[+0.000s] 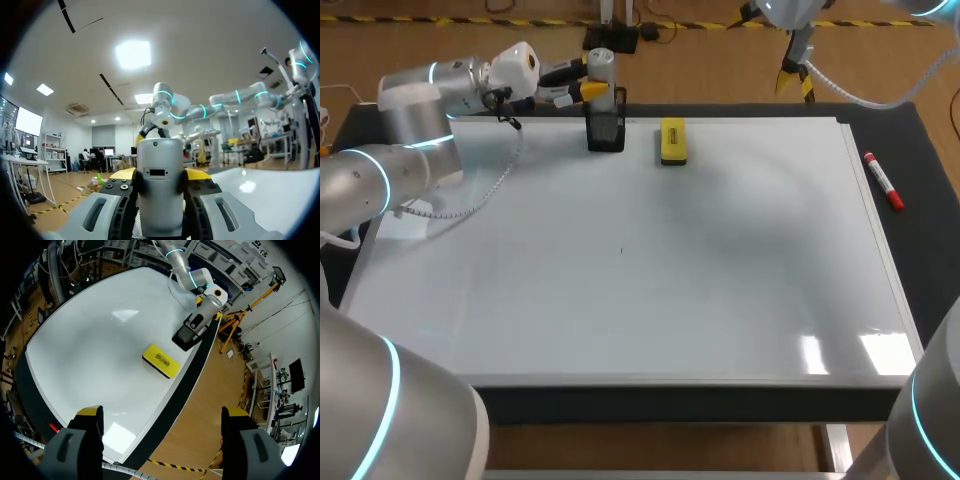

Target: Pick up the inspection probe, press it on each red-marked spot on the whiteboard one by one, put down the probe, pick up the eraser, and wipe off all the red marks.

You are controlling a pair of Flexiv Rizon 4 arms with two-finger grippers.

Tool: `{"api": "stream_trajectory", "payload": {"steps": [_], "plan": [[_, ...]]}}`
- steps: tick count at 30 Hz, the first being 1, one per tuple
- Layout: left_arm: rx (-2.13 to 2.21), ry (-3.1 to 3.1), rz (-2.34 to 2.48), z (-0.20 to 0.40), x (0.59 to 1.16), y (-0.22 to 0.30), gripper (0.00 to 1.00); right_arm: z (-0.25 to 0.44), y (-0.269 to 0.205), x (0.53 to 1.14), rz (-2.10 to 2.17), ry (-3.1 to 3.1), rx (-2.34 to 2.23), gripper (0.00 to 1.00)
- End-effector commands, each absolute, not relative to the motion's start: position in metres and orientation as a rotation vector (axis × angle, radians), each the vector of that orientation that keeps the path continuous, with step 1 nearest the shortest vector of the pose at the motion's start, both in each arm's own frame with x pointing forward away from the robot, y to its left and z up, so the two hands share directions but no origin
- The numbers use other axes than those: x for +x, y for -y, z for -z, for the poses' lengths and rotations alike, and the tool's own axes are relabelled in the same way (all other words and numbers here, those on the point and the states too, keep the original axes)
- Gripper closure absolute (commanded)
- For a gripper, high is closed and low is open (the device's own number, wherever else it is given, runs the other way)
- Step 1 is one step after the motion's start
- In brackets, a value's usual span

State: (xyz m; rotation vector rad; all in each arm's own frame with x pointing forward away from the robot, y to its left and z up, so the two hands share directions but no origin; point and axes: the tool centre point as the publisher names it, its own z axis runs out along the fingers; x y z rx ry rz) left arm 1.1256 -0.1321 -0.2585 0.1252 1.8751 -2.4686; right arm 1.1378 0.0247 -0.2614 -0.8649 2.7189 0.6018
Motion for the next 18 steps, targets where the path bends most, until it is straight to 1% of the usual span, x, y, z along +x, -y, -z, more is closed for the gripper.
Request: {"api": "stream_trajectory", "payload": {"steps": [1, 2, 4, 6, 7, 8, 9, 10, 11, 18], "plan": [[0.148, -1.875, 2.479, 0.2587, 1.1267, 0.1319, 0.93, 0.2607, -0.0244, 1.1385, -0.598, -2.722, -0.869, 0.00], [0.150, -1.877, 2.479, 0.2584, 1.1262, 0.1323, 0.85, 0.2607, -0.0244, 1.1385, -0.598, -2.722, -0.869, 0.00], [0.152, -1.877, 2.479, 0.2585, 1.1266, 0.1325, 0.84, 0.2607, -0.0244, 1.1385, -0.598, -2.722, -0.869, 0.00], [0.151, -1.872, 2.484, 0.2584, 1.1269, 0.1328, 0.74, 0.2607, -0.0244, 1.1385, -0.598, -2.722, -0.869, 0.00], [0.151, -1.871, 2.485, 0.2581, 1.1273, 0.1330, 0.61, 0.2607, -0.0244, 1.1385, -0.598, -2.722, -0.869, 0.00], [0.153, -1.871, 2.484, 0.2576, 1.1278, 0.1334, 0.44, 0.2607, -0.0244, 1.1385, -0.598, -2.722, -0.869, 0.00], [0.156, -1.872, 2.484, 0.2565, 1.1275, 0.1342, 0.20, 0.2607, -0.0244, 1.1385, -0.598, -2.722, -0.869, 0.00], [0.157, -1.872, 2.484, 0.2557, 1.1273, 0.1346, 0.07, 0.2607, -0.0244, 1.1385, -0.598, -2.722, -0.869, 0.00], [0.159, -1.873, 2.483, 0.2550, 1.1272, 0.1349, 0.00, 0.2607, -0.0244, 1.1385, -0.598, -2.722, -0.869, 0.00], [0.173, -1.877, 2.465, 0.2496, 1.1273, 0.1345, 0.00, 0.2607, -0.0244, 1.1385, -0.598, -2.722, -0.869, 0.00]]}}
